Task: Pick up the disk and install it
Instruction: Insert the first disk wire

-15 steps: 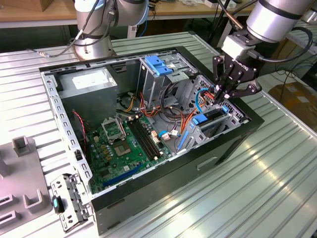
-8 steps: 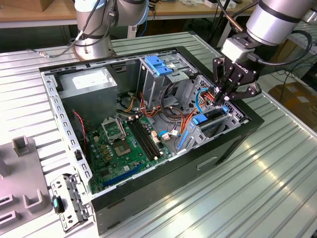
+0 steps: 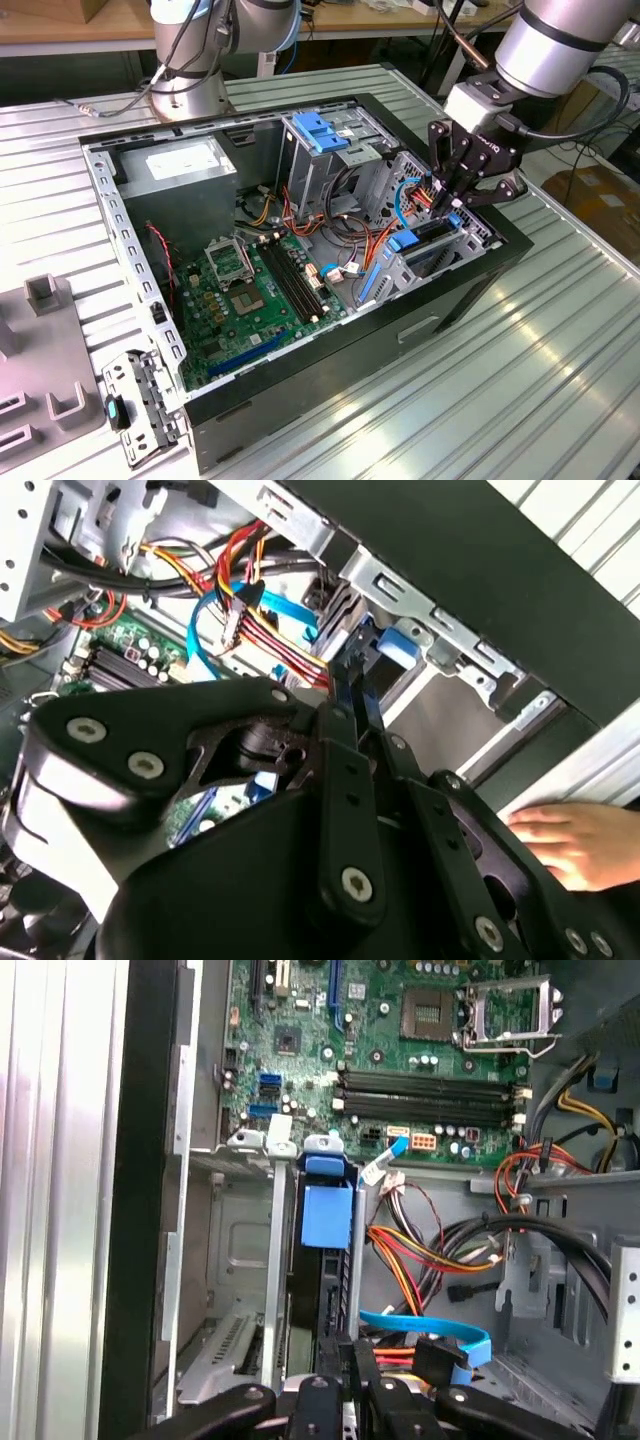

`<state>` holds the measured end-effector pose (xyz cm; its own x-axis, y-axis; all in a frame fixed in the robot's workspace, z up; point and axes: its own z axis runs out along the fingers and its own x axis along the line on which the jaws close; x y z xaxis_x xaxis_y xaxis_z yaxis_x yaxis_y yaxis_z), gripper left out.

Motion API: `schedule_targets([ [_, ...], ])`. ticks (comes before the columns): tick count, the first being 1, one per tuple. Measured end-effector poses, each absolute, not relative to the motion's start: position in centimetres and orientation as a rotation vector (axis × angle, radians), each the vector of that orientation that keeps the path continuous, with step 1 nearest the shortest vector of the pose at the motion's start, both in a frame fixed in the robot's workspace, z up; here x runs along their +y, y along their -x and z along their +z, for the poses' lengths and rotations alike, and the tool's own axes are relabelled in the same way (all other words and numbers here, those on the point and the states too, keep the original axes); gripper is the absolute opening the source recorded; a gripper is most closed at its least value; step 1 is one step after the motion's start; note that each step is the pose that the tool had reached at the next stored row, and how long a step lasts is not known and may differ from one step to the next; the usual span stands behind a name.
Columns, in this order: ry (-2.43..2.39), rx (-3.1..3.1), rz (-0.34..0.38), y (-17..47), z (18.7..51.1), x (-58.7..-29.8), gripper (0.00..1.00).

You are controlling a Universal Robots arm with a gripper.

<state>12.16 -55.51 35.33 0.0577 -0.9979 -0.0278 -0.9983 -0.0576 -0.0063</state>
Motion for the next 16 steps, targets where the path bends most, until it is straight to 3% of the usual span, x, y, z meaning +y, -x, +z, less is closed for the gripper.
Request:
schedule_targets([
  [16,2.250,2.154,0.009,-11.84,34.83,-55.89,0.17],
])
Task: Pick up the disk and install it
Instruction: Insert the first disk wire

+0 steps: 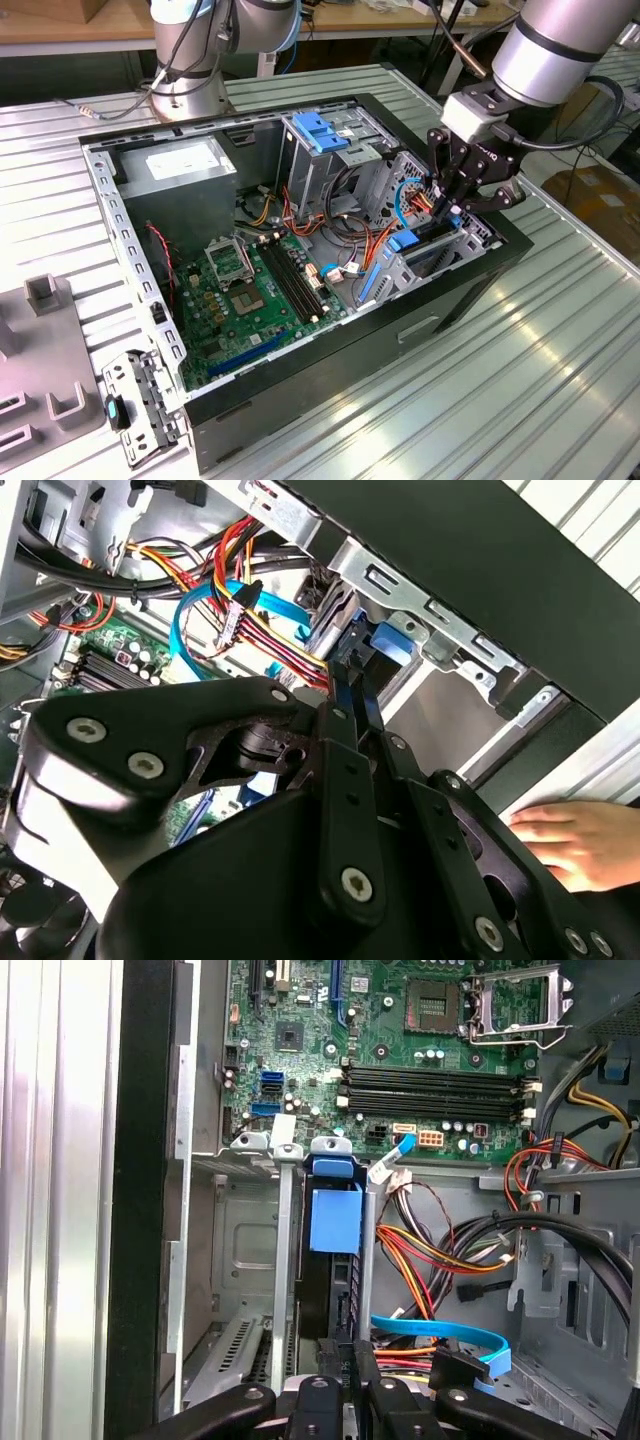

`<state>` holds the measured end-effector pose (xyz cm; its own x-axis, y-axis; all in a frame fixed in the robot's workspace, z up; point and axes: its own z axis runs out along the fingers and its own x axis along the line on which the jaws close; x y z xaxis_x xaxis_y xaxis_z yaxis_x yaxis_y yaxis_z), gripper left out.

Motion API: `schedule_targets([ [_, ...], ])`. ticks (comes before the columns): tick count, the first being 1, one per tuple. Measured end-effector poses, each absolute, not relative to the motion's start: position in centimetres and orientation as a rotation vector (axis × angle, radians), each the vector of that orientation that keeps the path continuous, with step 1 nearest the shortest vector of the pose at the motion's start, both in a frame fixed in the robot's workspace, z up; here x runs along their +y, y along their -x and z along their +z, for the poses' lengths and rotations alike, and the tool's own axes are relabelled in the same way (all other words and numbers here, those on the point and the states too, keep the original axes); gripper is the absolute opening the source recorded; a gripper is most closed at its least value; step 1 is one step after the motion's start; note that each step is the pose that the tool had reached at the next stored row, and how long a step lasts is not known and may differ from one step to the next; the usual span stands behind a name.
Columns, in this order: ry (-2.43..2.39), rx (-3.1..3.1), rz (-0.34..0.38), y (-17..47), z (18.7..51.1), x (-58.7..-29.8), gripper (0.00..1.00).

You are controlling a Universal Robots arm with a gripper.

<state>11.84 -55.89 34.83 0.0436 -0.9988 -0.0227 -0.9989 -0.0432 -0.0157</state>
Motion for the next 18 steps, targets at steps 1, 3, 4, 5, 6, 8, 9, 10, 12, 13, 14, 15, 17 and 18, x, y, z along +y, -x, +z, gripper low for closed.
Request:
schedule_targets([
  [1,2.250,2.154,0.009,-11.84,34.83,-55.89,0.17],
  [3,2.247,2.157,0.009,-11.84,34.82,-55.90,0.17],
  [4,2.240,2.164,0.008,-11.84,34.82,-55.90,0.17],
  [5,2.231,2.174,0.008,-11.84,34.82,-55.90,0.17],
  [6,2.227,2.177,0.008,-11.84,34.82,-55.90,0.17],
  [8,2.227,2.178,0.008,-11.84,34.80,-55.93,0.17],
  [9,2.227,2.178,0.008,-11.84,34.80,-55.93,0.17],
  [10,2.227,2.178,0.008,-11.84,34.80,-55.94,0.17],
  [12,2.227,2.178,0.008,-11.84,34.78,-55.94,0.17],
  [13,2.227,2.178,0.008,-11.84,34.75,-55.94,0.17],
  [14,2.227,2.178,0.008,-11.84,34.73,-55.94,0.17],
  [15,2.227,2.178,0.008,-11.84,34.72,-55.94,0.17],
  [17,2.226,2.178,0.008,-11.84,34.66,-55.94,0.17],
  [18,2.226,2.179,0.008,-11.84,34.62,-55.94,0.17],
])
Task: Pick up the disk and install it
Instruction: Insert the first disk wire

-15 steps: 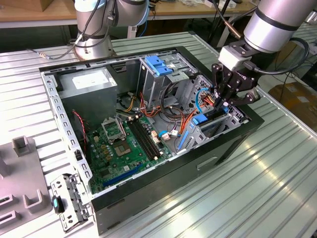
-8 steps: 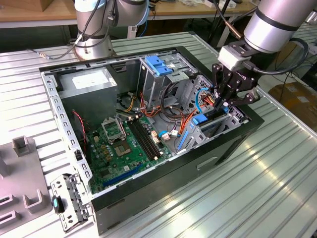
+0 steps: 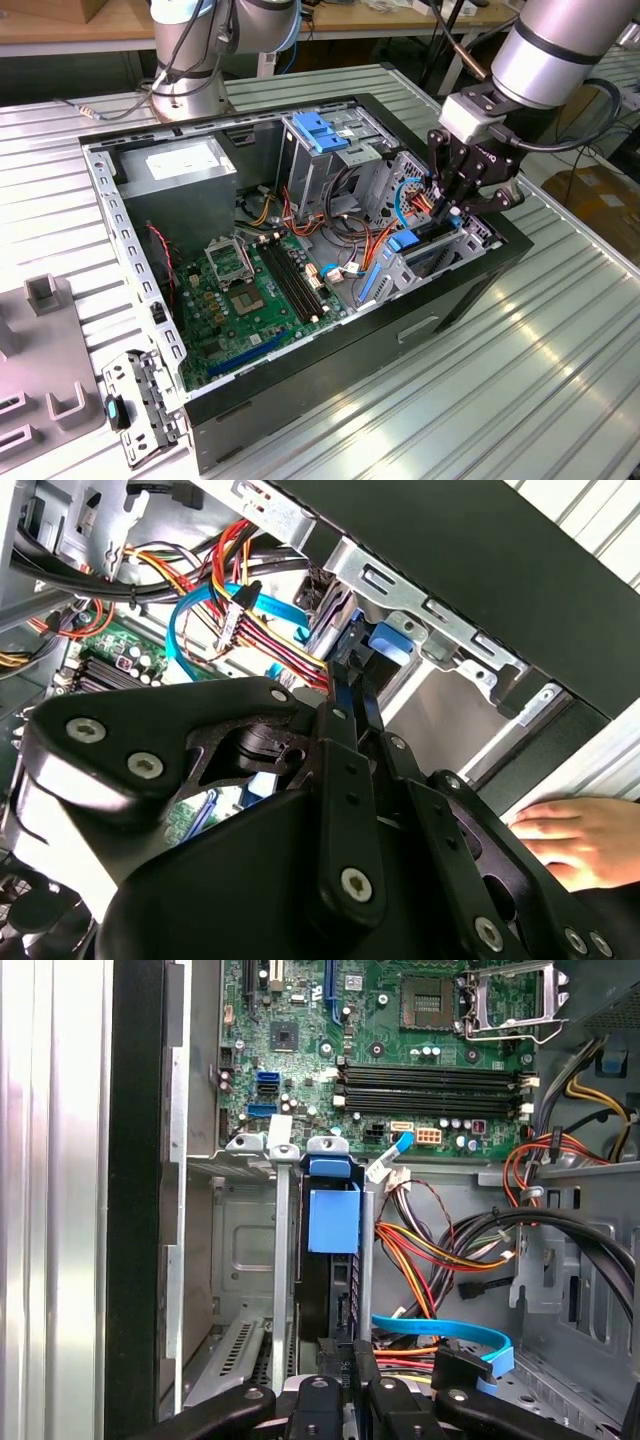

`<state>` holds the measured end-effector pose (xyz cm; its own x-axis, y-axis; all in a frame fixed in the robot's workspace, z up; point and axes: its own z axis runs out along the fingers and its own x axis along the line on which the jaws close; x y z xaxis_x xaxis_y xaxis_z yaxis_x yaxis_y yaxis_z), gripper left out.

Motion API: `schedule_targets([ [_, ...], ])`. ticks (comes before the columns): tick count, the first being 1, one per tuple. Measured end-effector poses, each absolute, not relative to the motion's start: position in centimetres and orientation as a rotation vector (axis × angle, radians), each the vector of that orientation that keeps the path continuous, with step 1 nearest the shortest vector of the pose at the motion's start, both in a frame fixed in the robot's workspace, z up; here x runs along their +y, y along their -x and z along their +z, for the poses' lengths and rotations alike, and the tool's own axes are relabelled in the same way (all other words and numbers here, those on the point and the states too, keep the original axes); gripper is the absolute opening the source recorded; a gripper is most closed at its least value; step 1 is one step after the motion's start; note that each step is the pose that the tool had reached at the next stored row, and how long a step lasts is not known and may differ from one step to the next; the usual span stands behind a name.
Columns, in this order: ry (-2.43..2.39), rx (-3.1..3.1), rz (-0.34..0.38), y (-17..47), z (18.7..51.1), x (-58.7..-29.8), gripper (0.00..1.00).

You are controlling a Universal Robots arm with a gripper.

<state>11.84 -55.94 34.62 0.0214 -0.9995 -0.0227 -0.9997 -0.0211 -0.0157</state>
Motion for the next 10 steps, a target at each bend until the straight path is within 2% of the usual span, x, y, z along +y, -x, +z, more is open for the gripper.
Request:
schedule_targets([
  [10,2.222,2.182,0.008,-11.84,34.06,-55.94,0.17],
])
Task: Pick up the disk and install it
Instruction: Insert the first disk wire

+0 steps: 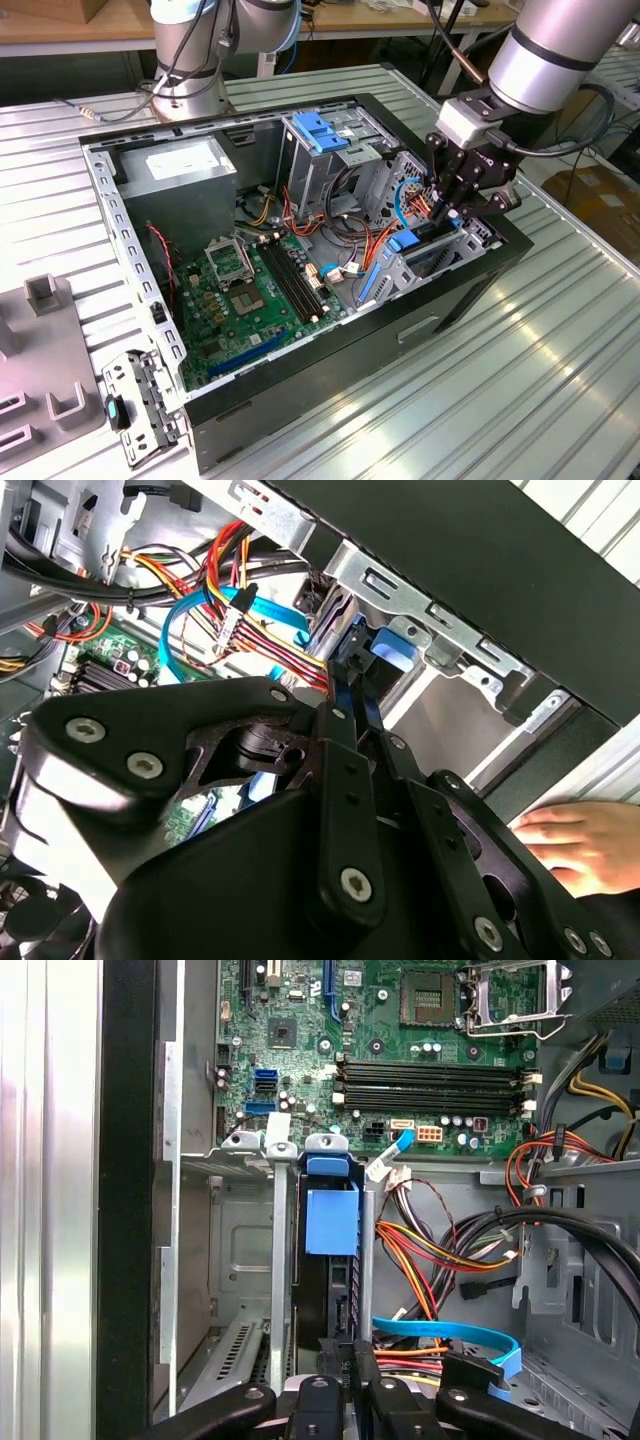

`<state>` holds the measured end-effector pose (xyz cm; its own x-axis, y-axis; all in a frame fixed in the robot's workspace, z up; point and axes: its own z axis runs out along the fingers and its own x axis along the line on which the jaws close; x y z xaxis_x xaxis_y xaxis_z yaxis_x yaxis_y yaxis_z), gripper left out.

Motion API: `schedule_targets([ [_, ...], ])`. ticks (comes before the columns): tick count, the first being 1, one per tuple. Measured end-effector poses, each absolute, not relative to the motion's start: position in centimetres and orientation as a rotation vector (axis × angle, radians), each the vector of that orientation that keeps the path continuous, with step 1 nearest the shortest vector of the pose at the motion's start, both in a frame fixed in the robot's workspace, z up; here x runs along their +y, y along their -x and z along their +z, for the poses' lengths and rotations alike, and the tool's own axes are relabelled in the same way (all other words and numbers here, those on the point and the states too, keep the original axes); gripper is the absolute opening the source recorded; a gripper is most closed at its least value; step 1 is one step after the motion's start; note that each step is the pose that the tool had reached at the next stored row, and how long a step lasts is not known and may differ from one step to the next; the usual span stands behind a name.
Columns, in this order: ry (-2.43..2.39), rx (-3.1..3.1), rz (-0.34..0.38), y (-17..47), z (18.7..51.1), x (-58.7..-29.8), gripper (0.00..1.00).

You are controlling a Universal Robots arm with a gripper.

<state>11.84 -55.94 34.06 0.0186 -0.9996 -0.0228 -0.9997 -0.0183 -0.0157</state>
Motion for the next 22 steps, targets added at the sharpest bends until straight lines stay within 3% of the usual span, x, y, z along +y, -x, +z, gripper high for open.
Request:
schedule_targets([
  [7,2.222,2.181,0.008,-11.8,34.0,-55.9,0.18],
  [8,2.222,2.181,0.008,-11.8,34.1,-55.9,0.24],
  [13,2.221,2.181,0.008,-11.8,35.3,-55.9,0.24],
  [15,2.222,2.181,0.008,-11.8,35.3,-55.9,0.23],
  [17,2.222,2.181,0.008,-11.8,35.3,-55.9,0.11],
  [22,2.222,2.181,0.008,-11.8,35.3,-55.9,0.11],
])
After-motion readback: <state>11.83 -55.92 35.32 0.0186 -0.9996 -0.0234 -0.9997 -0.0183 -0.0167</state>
